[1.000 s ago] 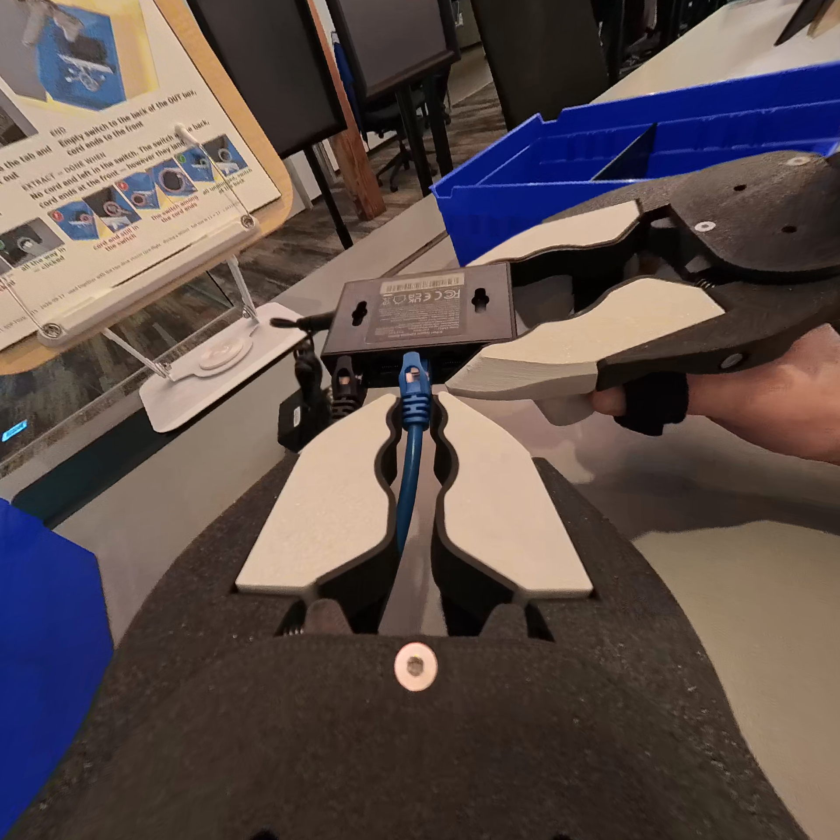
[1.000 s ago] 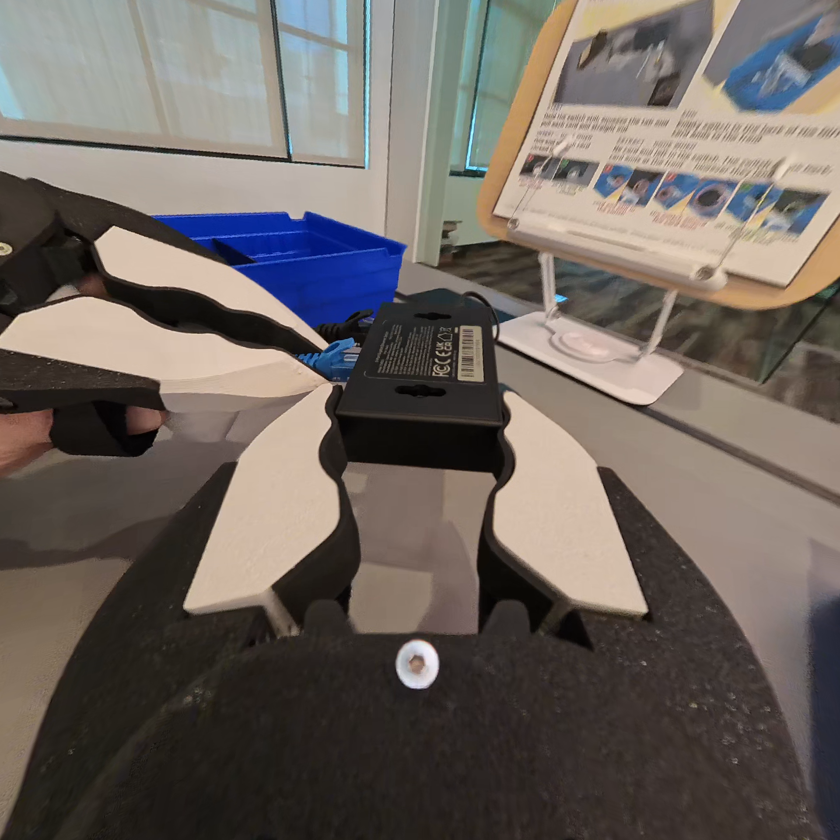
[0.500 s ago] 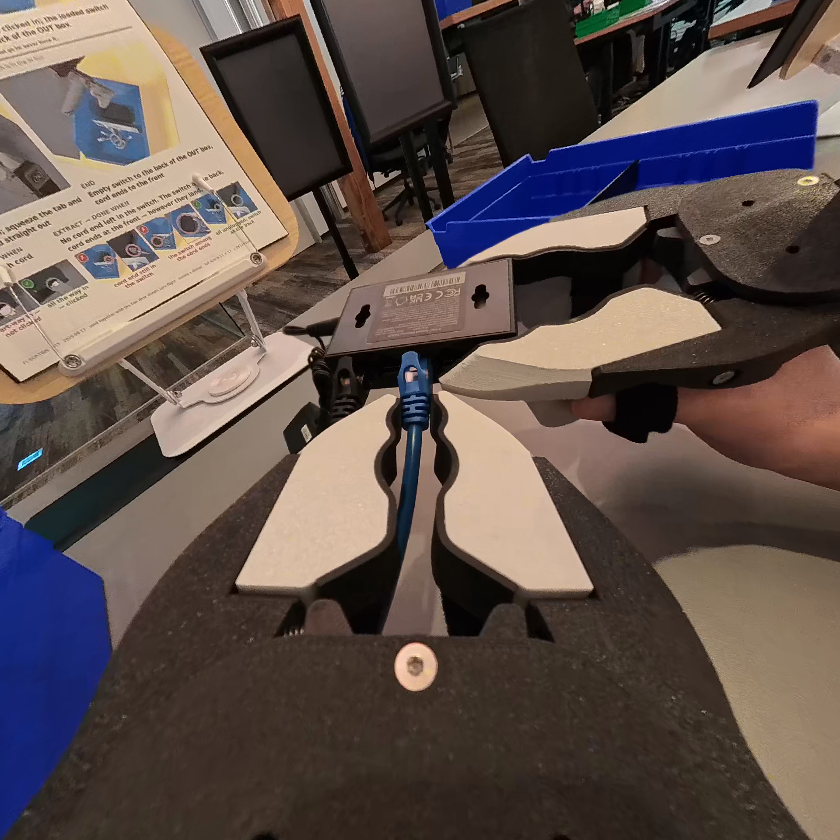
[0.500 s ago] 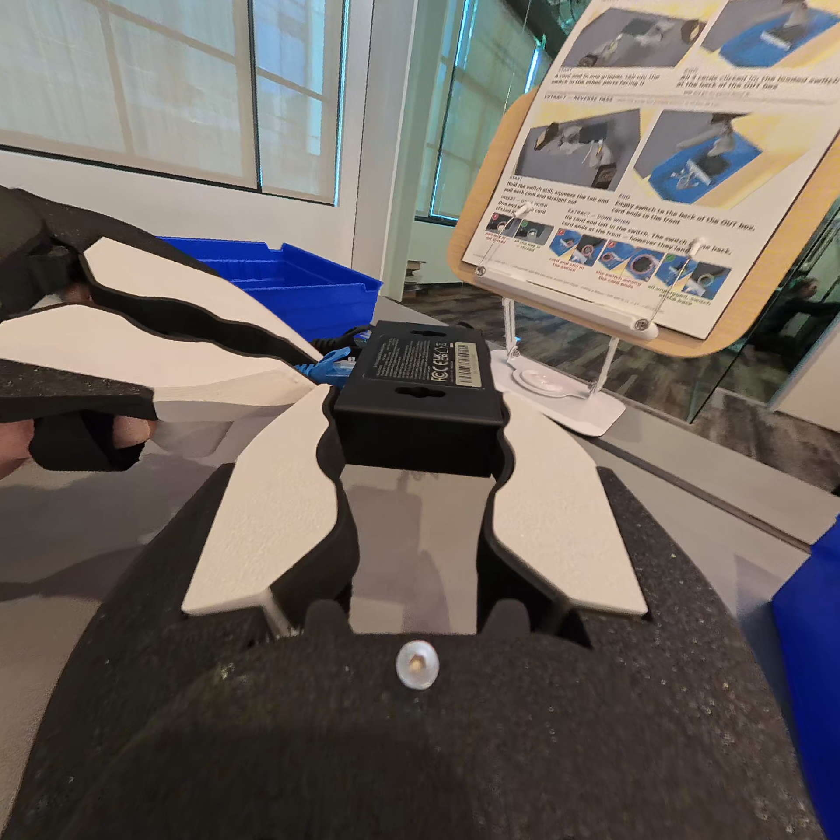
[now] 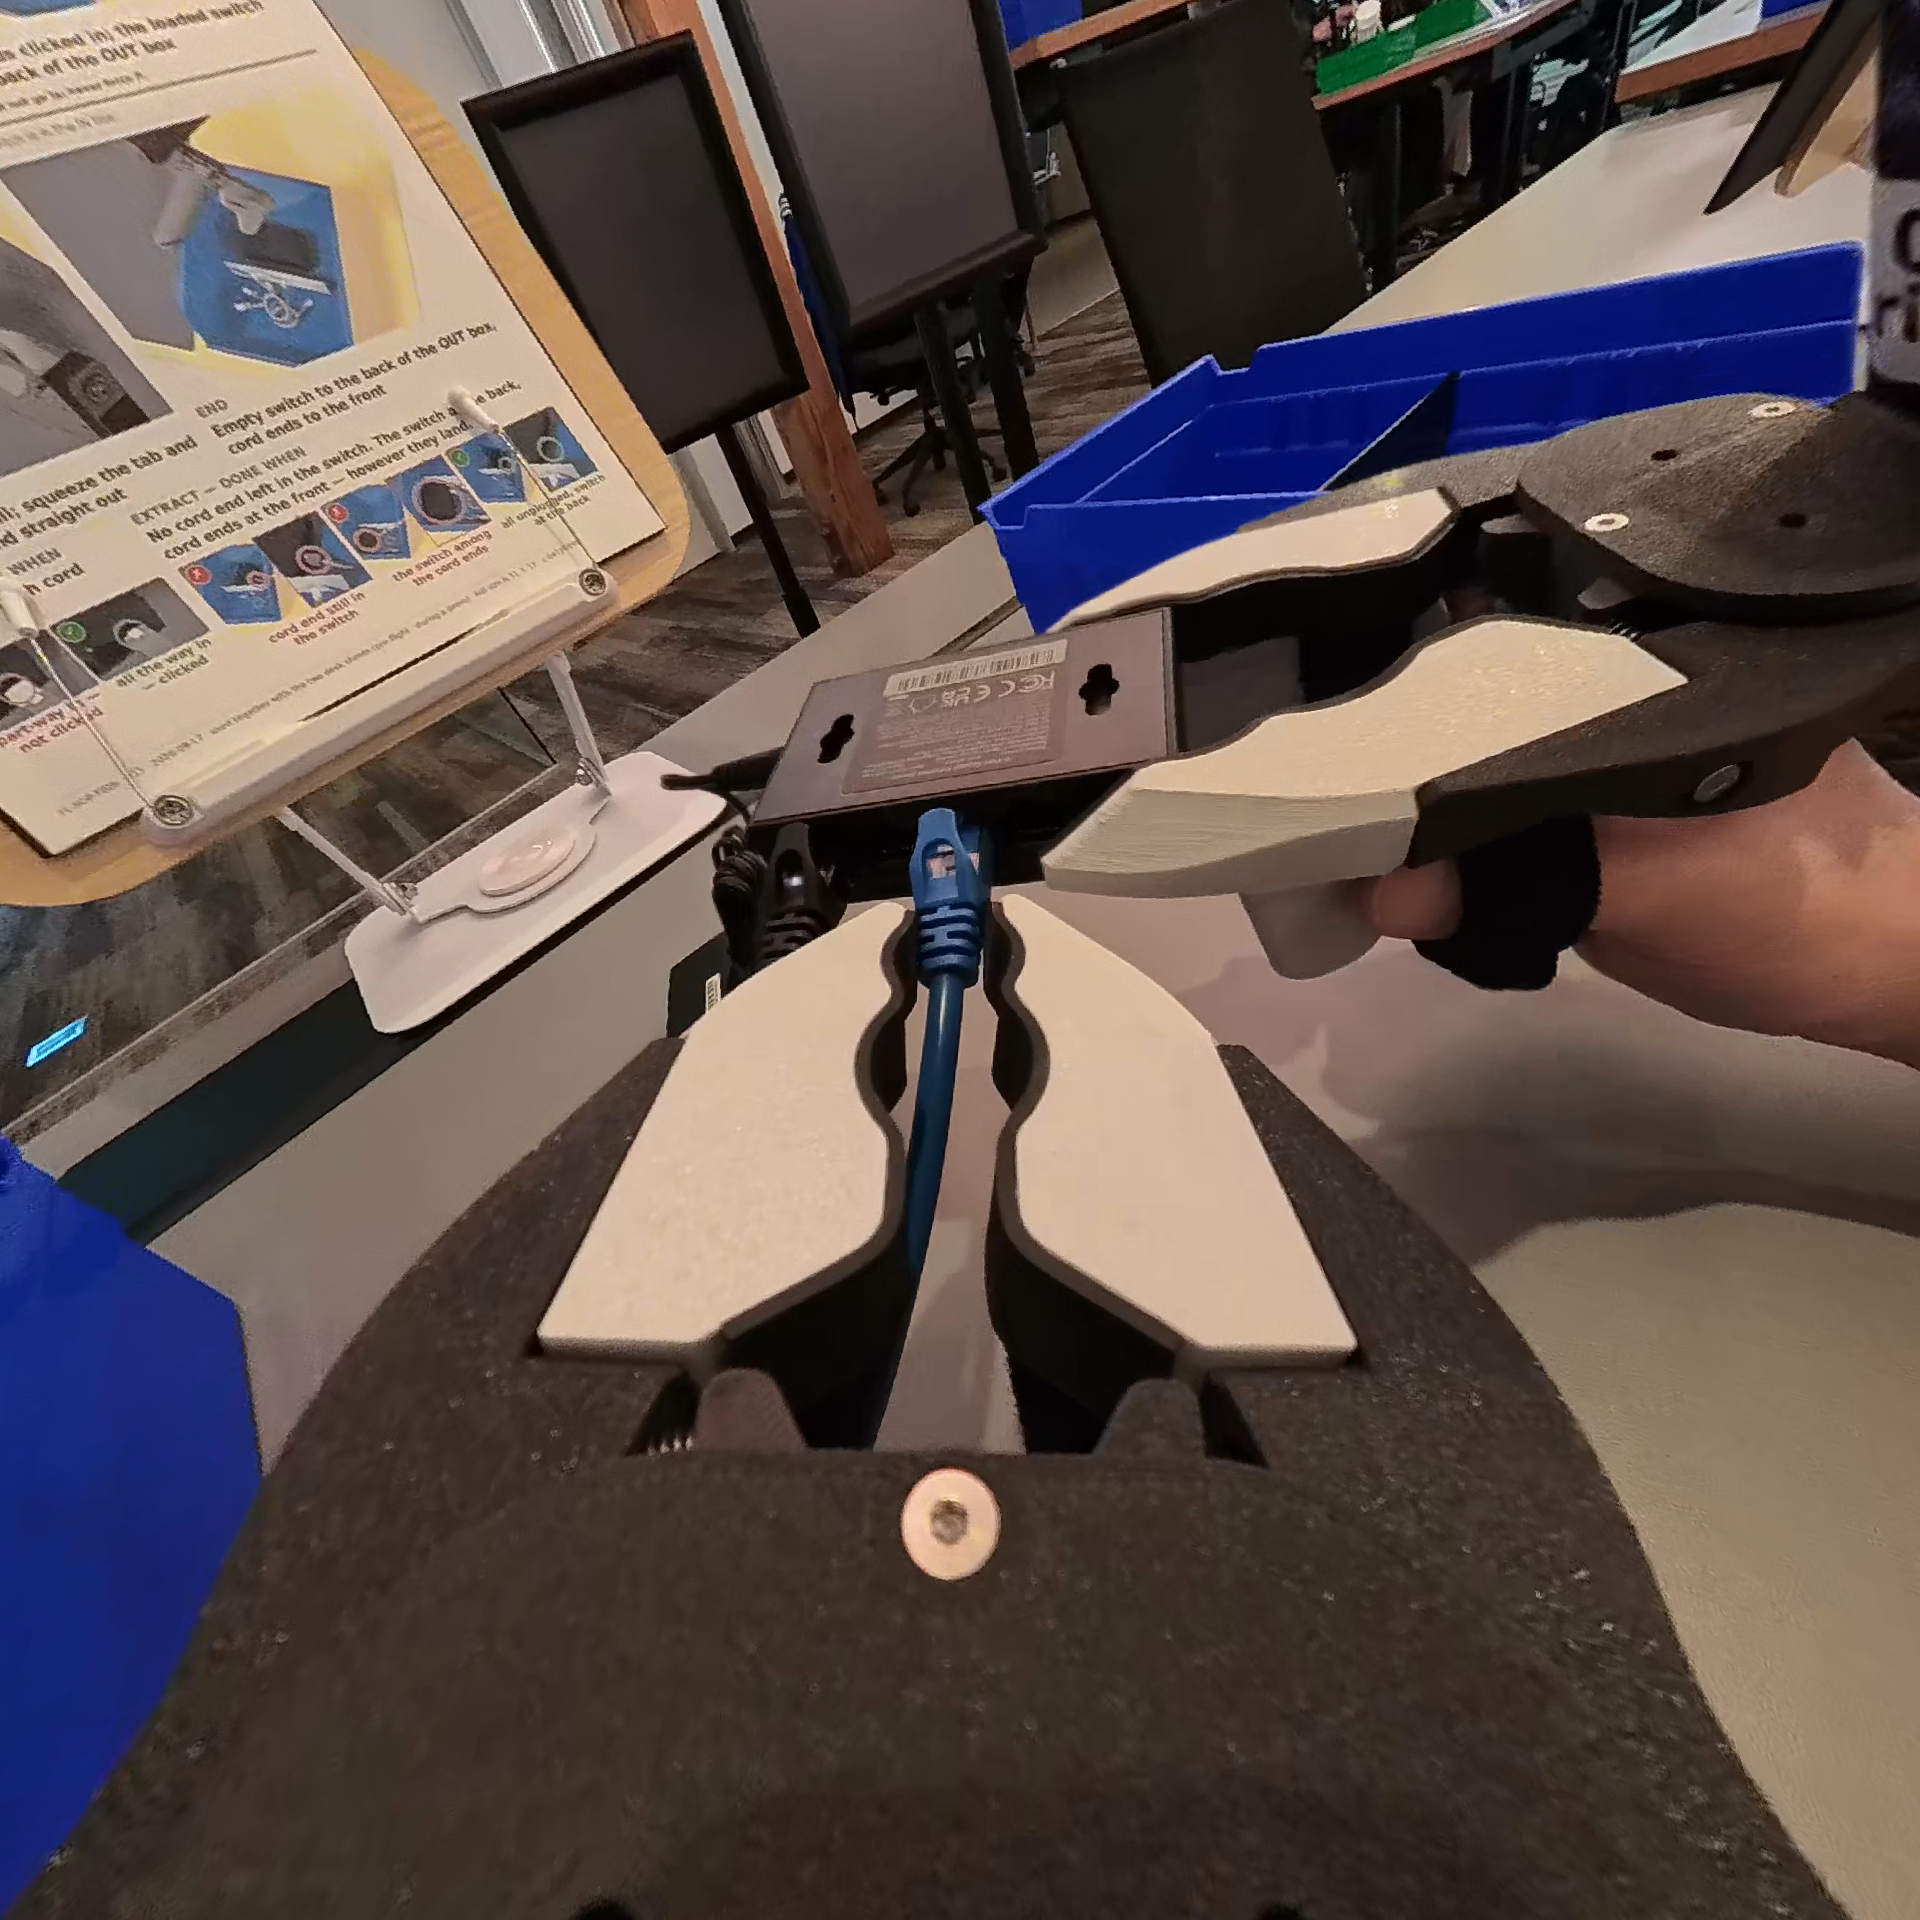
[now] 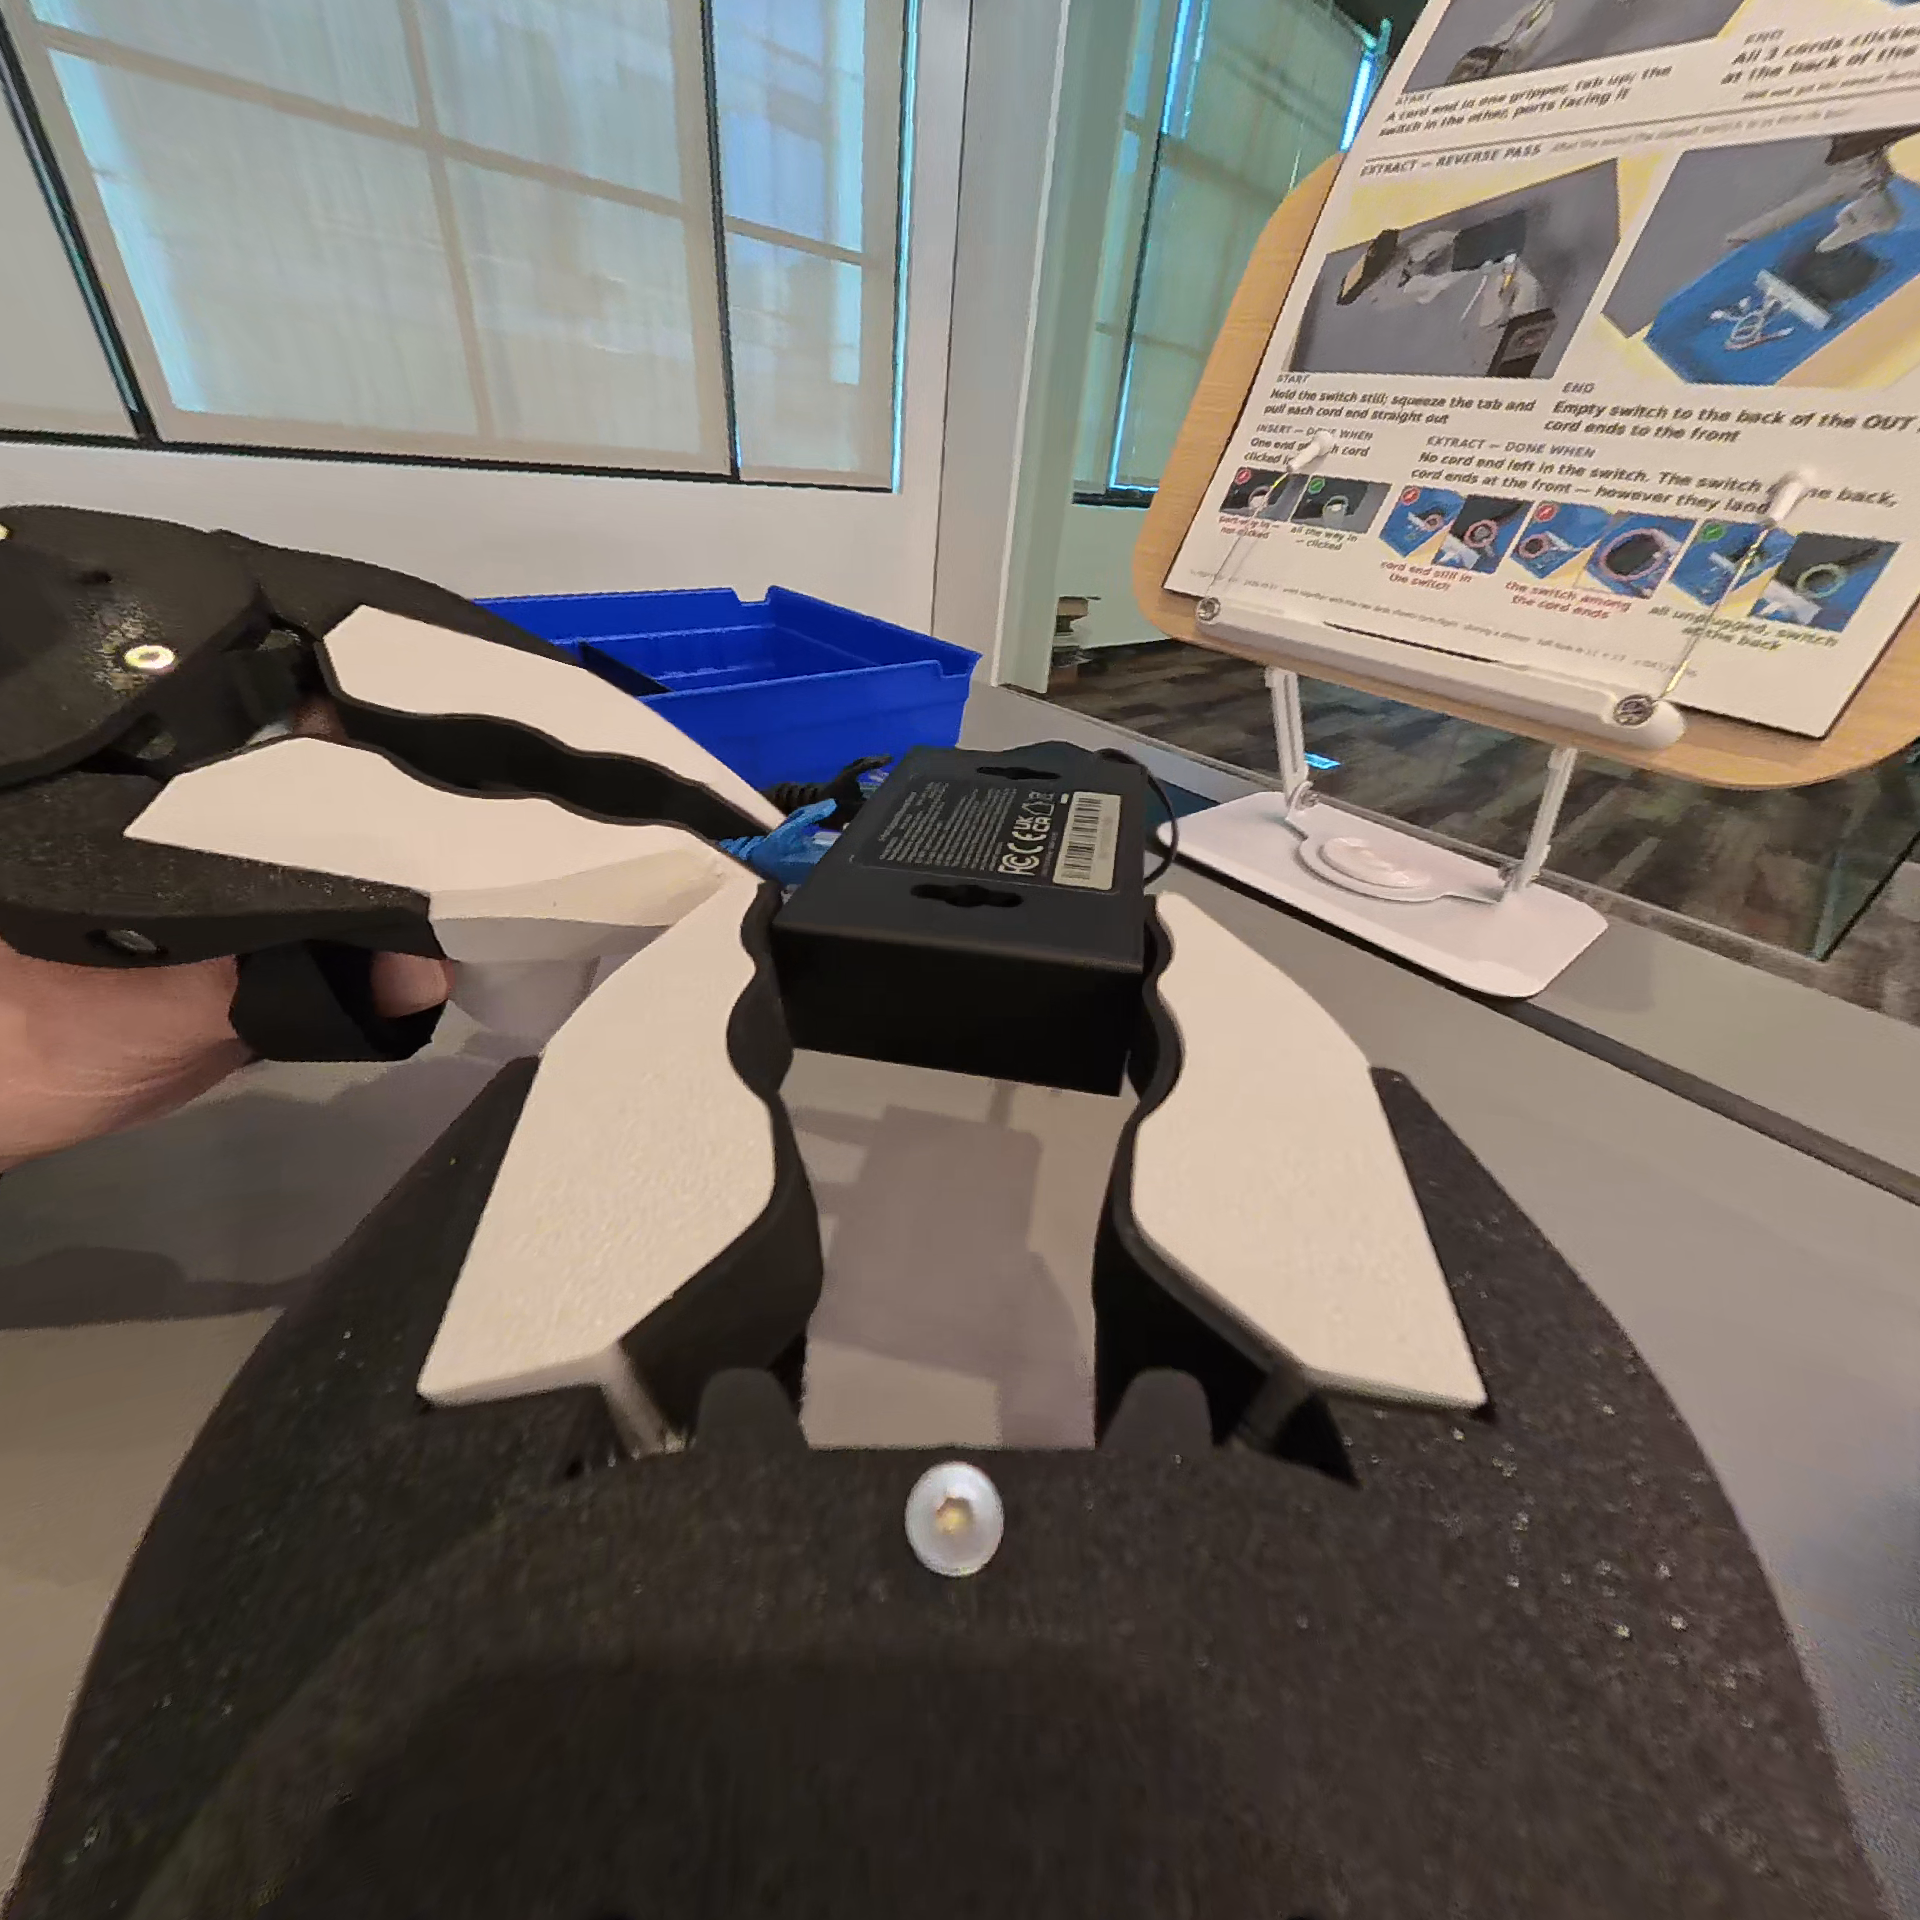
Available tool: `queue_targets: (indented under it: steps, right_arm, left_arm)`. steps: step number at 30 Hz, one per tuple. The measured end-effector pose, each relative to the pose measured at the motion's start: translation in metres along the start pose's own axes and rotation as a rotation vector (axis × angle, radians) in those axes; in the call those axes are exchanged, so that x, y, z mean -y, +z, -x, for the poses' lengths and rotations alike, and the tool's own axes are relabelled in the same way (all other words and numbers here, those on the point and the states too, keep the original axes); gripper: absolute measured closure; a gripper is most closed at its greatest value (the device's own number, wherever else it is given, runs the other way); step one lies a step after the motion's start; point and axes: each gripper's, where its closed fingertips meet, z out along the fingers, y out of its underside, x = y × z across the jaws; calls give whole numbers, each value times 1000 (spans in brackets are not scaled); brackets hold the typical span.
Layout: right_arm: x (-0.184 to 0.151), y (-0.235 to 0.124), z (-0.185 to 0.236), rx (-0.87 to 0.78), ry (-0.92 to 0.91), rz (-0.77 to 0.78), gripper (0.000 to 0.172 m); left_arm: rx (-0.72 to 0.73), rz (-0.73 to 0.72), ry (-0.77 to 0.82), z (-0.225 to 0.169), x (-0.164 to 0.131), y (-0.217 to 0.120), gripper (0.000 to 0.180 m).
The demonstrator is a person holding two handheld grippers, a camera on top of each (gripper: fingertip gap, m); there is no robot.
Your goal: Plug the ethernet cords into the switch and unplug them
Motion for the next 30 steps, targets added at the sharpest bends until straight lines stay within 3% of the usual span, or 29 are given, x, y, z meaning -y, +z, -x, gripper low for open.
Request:
queue_targets:
  steps: [30]
  right_arm:
    - [-8, -5, 3, 46, -160, 92, 108]
  left_arm:
    - [-51, 90, 31, -10, -12, 2, 170]
